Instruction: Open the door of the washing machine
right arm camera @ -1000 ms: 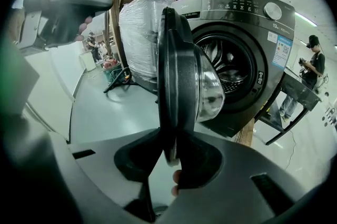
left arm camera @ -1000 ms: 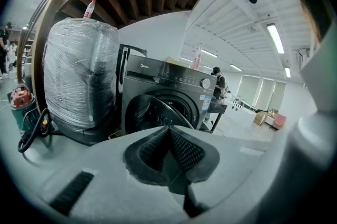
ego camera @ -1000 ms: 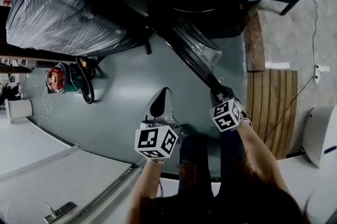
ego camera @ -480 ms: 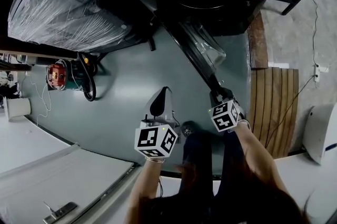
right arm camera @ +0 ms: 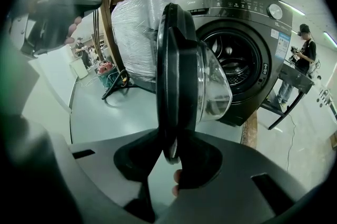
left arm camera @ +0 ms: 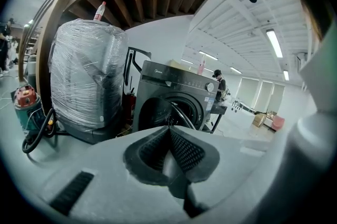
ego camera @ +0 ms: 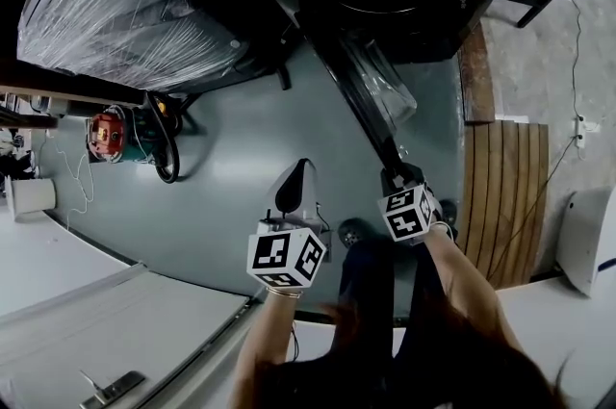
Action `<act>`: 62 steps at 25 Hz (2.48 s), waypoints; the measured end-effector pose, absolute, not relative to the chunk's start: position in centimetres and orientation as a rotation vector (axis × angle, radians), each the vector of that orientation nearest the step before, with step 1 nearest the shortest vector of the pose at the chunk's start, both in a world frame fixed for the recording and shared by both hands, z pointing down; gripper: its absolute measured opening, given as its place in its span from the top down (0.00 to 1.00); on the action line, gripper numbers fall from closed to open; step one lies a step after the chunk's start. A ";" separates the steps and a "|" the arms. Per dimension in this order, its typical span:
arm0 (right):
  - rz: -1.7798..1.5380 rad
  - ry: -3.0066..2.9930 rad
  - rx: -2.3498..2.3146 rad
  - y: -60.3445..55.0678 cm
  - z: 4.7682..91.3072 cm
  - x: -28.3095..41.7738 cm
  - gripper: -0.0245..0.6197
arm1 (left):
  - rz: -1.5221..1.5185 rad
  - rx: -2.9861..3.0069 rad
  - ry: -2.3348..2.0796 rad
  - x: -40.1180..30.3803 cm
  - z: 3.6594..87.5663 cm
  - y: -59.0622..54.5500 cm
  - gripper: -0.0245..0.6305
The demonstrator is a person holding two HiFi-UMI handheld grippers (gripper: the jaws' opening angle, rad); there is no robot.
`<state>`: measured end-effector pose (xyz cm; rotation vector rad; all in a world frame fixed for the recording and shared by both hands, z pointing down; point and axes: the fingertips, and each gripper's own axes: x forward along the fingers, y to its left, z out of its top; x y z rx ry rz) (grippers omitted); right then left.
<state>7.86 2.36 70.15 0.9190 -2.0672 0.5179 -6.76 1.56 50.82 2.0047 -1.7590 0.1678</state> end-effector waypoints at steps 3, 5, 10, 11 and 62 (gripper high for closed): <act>0.536 -2.073 0.924 3.1 70.2 6.7 0.84 | 0.164 2.000 -1.763 -7.8 50.8 2.1 0.94; 0.546 -2.077 0.927 3.5 70.2 5.9 0.83 | 0.163 1.995 -1.765 -8.6 50.9 2.6 0.94; 0.555 -2.066 0.932 4.6 70.3 3.7 0.83 | 0.159 1.978 -1.773 -10.6 51.3 3.8 0.94; 0.559 -2.062 0.938 4.8 70.3 3.4 0.83 | 0.158 1.975 -1.776 -11.0 51.3 4.0 0.94; 0.689 -2.010 0.966 9.6 71.0 -18.8 0.80 | 0.040 1.641 -2.058 -31.3 52.0 12.0 0.94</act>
